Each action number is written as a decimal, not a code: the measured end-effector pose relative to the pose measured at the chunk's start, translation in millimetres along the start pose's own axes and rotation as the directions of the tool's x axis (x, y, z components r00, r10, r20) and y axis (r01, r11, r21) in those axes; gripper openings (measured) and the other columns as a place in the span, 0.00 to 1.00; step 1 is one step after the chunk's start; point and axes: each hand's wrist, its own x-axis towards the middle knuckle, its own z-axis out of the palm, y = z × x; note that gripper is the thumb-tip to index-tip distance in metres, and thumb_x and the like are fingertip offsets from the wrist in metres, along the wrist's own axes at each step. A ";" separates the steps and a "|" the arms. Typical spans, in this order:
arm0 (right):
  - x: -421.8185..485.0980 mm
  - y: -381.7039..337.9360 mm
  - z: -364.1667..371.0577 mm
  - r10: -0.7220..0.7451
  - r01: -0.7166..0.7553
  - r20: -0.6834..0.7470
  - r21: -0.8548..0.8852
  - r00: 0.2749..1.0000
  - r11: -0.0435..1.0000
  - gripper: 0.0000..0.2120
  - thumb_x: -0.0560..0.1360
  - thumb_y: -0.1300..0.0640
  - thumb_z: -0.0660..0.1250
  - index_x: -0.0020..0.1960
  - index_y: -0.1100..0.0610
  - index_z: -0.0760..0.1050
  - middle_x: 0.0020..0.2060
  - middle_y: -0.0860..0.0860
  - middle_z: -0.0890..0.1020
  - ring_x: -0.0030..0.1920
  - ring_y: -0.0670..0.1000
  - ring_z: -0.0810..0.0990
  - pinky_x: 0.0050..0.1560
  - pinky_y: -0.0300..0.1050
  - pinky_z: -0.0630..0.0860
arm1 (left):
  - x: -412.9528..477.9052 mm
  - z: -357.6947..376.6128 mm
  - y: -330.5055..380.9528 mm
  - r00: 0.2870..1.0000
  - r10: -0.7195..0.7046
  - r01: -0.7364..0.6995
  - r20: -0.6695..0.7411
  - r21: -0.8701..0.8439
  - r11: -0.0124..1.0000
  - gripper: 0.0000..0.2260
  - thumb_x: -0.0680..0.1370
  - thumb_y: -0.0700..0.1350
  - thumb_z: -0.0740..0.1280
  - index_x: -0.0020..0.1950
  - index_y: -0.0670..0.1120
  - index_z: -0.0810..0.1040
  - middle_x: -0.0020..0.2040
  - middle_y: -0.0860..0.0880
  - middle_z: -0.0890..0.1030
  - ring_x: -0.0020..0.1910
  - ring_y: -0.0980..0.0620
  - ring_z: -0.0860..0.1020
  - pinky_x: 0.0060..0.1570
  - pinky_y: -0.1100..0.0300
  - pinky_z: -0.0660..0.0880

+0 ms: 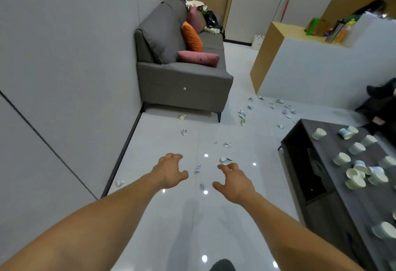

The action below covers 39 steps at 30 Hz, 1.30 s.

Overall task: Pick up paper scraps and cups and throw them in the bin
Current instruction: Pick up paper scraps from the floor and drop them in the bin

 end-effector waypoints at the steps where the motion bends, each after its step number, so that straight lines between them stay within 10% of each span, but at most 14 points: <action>1: 16.2 4.7 -1.8 0.009 -0.009 0.001 0.007 1.000 1.000 0.32 0.76 0.39 0.62 0.76 0.46 0.59 0.72 0.51 0.62 0.66 0.55 0.71 0.60 0.50 0.74 | 18.4 -1.7 4.6 1.000 0.004 -0.004 0.011 0.008 1.000 0.32 0.76 0.55 0.65 0.77 0.48 0.58 0.75 0.47 0.60 0.73 0.46 0.59 0.69 0.50 0.63; 20: 430.0 165.0 52.1 -0.052 0.047 0.388 0.022 0.920 0.999 0.34 0.75 0.39 0.63 0.77 0.46 0.55 0.72 0.51 0.61 0.67 0.54 0.68 0.59 0.49 0.74 | 432.8 68.8 47.9 0.921 -0.283 0.302 0.267 -0.034 0.953 0.31 0.77 0.55 0.64 0.77 0.48 0.58 0.76 0.47 0.60 0.73 0.47 0.60 0.70 0.53 0.62; 39: 602.8 259.0 557.5 -0.015 0.082 0.515 -0.109 0.857 0.991 0.33 0.75 0.48 0.68 0.74 0.49 0.55 0.72 0.54 0.57 0.57 0.59 0.72 0.47 0.50 0.75 | 629.9 494.3 -241.9 0.804 -0.326 0.457 0.497 -0.167 0.874 0.30 0.77 0.56 0.66 0.75 0.51 0.60 0.73 0.50 0.65 0.70 0.51 0.65 0.61 0.64 0.59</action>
